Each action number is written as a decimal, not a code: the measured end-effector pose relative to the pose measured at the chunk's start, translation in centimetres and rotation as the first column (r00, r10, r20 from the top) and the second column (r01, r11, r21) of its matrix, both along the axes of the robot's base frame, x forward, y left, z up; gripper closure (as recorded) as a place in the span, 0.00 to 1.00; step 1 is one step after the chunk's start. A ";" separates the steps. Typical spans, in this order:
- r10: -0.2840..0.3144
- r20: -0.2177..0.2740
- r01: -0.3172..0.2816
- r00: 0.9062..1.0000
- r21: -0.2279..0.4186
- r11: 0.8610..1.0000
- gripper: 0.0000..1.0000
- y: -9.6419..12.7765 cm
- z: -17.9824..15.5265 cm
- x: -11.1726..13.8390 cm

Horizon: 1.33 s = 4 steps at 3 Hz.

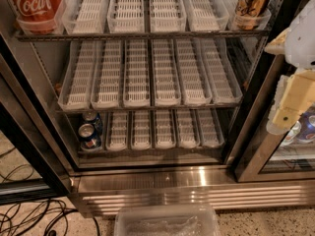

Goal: Pick orange can from top shelf of fridge

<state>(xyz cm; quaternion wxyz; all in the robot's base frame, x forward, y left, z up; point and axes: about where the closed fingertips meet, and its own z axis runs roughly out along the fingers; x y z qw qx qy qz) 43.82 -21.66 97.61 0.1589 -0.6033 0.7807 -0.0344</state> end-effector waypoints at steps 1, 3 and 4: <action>0.000 0.000 0.000 1.000 0.000 1.000 0.00 0.0 0.0 0.0; 0.005 0.195 -0.048 0.981 0.214 0.976 0.00 -2.2 1.0 -0.8; -0.013 0.291 -0.089 0.957 0.334 0.938 0.00 -2.8 2.1 -1.3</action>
Offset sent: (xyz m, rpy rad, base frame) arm -0.0175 0.0002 0.0318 0.4474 -0.2415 0.1099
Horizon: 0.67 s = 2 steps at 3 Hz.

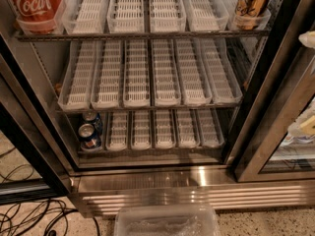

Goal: Pick orange can from top shelf of fridge

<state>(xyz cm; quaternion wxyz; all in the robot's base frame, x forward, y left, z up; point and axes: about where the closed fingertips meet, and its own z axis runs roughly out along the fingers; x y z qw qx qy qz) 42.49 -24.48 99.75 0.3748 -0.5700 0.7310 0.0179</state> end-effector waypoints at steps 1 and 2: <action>0.032 0.045 -0.037 0.998 0.113 0.993 0.00 1.2 1.6 -0.5; 0.032 0.045 -0.037 0.998 0.113 0.993 0.00 1.2 1.6 -0.5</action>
Offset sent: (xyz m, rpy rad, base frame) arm -0.0034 0.0068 0.0105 0.0842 -0.0335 0.0252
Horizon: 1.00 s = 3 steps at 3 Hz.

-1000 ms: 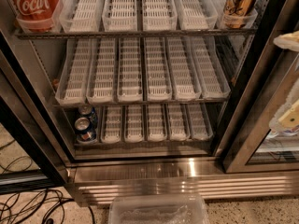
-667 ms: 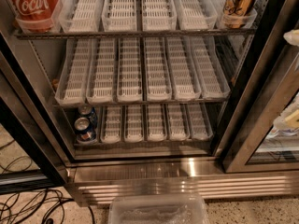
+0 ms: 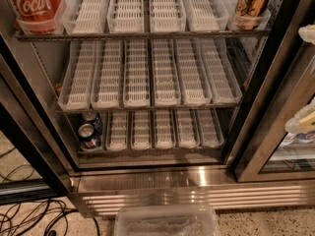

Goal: Pick orange can from top shelf of fridge

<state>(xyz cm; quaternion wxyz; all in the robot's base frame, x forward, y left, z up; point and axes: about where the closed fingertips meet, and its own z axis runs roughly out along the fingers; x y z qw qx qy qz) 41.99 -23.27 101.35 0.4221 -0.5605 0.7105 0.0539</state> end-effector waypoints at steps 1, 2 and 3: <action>-0.021 0.025 0.021 0.999 0.025 0.999 0.00 0.4 0.2 -0.1; -0.067 0.085 0.060 0.994 0.089 0.994 0.00 2.7 0.1 -0.7; -0.170 0.101 0.146 0.980 0.207 0.967 0.00 5.3 -0.9 0.2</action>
Offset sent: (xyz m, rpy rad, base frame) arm 0.0378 0.0151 0.0062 0.2143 -0.3482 -0.3467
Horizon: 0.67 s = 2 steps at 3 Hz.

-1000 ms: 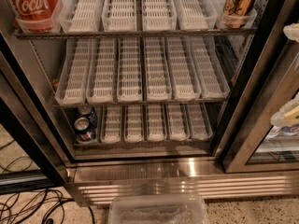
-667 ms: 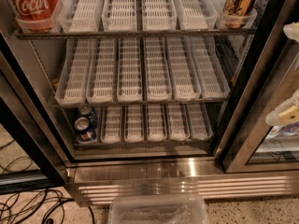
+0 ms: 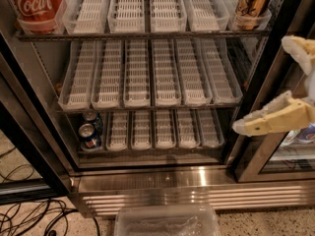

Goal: Pick orange can from top shelf of fridge

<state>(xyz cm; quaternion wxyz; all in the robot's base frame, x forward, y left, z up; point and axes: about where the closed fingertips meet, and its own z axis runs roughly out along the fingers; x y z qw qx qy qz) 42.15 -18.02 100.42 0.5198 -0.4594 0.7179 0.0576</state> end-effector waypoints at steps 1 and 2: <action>-0.110 0.038 0.106 0.993 0.088 0.990 0.00 1.4 0.1 1.7; -0.231 0.088 0.216 0.969 0.151 0.965 0.00 1.6 1.2 3.6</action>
Offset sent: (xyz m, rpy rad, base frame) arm 0.0728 -0.0155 0.0331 0.2109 -0.2510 -0.4847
